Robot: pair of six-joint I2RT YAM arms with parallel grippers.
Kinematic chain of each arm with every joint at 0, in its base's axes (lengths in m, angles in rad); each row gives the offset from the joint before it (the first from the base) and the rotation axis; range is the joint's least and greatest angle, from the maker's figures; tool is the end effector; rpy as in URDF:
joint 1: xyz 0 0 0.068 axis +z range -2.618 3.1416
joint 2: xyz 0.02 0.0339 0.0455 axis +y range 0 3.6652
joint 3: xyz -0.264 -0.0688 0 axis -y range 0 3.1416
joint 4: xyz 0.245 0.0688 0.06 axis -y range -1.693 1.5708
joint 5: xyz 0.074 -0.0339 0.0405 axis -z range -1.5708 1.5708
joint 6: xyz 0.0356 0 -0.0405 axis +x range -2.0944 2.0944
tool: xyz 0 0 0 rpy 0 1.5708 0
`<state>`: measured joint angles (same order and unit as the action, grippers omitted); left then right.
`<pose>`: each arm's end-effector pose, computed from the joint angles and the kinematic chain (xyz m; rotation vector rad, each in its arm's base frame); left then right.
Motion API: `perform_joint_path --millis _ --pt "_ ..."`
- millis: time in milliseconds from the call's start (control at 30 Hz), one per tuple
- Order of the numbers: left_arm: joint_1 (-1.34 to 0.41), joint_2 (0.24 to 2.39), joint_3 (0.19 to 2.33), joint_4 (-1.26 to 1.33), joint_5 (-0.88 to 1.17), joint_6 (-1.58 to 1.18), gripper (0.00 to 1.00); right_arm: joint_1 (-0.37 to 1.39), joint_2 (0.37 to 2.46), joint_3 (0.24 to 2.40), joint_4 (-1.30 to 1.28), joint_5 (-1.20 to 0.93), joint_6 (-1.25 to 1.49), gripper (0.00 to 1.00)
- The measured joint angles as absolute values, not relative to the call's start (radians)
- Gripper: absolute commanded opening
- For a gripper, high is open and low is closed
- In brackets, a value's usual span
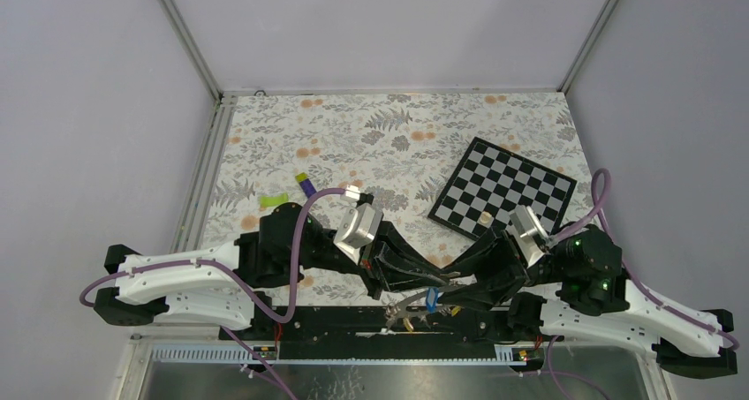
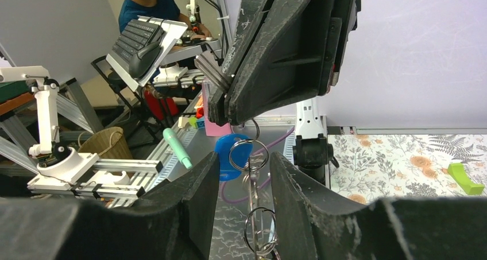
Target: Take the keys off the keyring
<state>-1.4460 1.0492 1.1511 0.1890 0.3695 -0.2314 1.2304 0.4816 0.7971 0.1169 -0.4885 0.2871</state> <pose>0.0157 -0.2286 0.4578 1.1297 0.9860 -1.6347 0.0163 0.0961 0.4130 -1.0120 0.9015 1.5863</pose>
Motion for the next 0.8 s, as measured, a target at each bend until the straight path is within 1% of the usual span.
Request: perform_joint_path --millis 233,533,800 --pt "-1.446 1.049 1.151 0.189 0.37 -0.228 0.0 1.23 0.463 0.801 0.096 -0.487 0.283 0.47" --pt "-1.446 1.049 1.151 0.188 0.371 -0.224 0.0 1.23 0.415 0.833 0.052 -0.404 0.228 0.46" --pt "-1.446 1.05 1.151 0.179 0.421 -0.224 0.0 1.23 0.414 0.837 0.034 -0.356 0.195 0.46"
